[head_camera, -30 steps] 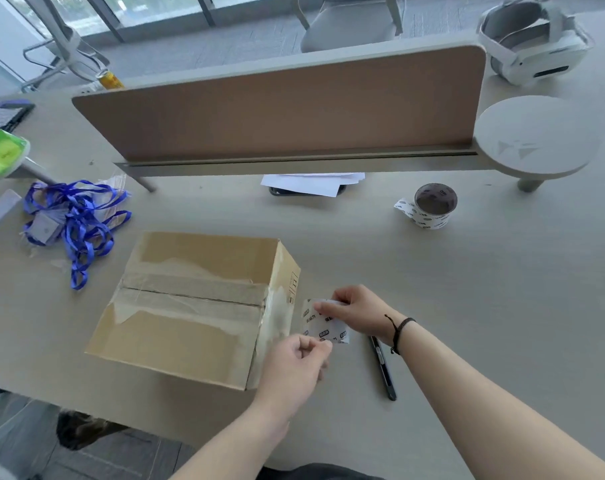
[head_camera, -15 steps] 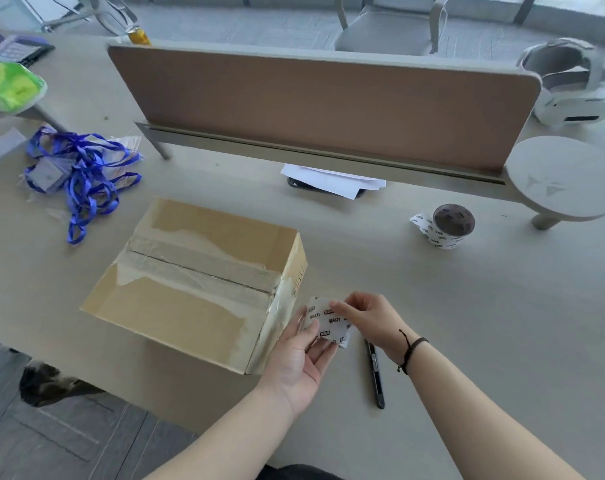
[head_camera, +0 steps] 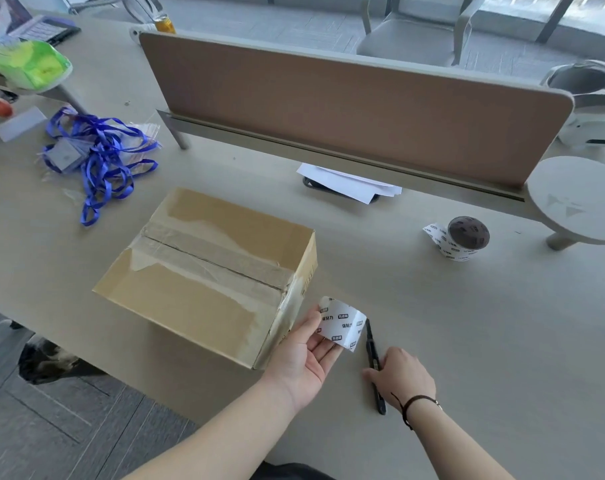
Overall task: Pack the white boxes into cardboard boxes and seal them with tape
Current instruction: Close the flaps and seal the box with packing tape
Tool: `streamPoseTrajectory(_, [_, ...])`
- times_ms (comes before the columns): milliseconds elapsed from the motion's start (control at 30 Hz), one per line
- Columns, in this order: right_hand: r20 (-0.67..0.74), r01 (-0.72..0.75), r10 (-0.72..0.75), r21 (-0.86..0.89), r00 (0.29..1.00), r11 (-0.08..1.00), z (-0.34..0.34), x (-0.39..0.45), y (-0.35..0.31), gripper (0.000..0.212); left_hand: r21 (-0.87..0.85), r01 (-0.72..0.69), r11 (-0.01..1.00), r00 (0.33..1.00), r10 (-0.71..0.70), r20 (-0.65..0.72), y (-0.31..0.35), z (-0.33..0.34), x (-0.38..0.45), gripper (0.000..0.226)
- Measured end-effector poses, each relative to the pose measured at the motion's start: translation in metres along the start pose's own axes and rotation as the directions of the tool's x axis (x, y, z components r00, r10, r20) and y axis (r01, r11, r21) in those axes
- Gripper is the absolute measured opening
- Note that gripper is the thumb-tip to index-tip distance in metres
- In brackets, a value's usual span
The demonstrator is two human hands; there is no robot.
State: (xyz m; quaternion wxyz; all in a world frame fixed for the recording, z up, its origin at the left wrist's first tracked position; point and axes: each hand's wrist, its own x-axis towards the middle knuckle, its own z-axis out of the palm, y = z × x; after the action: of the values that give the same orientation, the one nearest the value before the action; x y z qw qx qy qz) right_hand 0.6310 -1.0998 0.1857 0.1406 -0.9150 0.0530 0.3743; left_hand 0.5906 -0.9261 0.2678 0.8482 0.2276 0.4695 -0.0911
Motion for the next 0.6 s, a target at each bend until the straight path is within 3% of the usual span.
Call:
streamPoseTrajectory(133, [0.024, 0.025, -0.025, -0.026, 0.999, 0.999, -0.001, 0.004, -0.003, 0.026, -0.021, 0.007, 1.000, 1.000, -0.006, 0.012, -0.001, 0.001, -0.002, 0.023])
streamPoseTrajectory(267, [-0.003, 0.056, -0.056, 0.203, 0.998, 0.978, -0.011, 0.008, 0.004, 0.035, -0.038, 0.008, 0.999, 1.000, -0.007, 0.016, -0.002, 0.003, -0.002, 0.024])
streamPoseTrajectory(333, [-0.007, 0.032, -0.032, 0.431, 0.999, 0.902, -0.020, 0.010, 0.008, 0.024, -0.039, 0.008, 0.999, 1.000, -0.007, 0.011, -0.002, 0.002, -0.002, 0.024])
streamPoseTrajectory(433, [-0.037, 0.031, -0.006, 0.725, 0.999, 0.688, -0.040, 0.014, 0.008, 0.011, -0.032, 0.009, 0.999, 1.000, -0.009, 0.004, -0.002, 0.001, -0.002, 0.027])
streamPoseTrajectory(500, [-0.093, 0.094, -0.032, 0.799, 0.995, 0.594, -0.062, 0.011, 0.002, 0.013, -0.029, 0.011, 1.000, 1.000, -0.011, -0.003, -0.002, 0.000, 0.000, 0.030])
streamPoseTrajectory(600, [-0.178, 0.225, -0.139, 0.803, 0.974, 0.552, -0.094, -0.001, -0.014, 0.028, -0.028, 0.018, 0.999, 1.000, -0.019, -0.010, -0.002, -0.002, 0.002, 0.033])
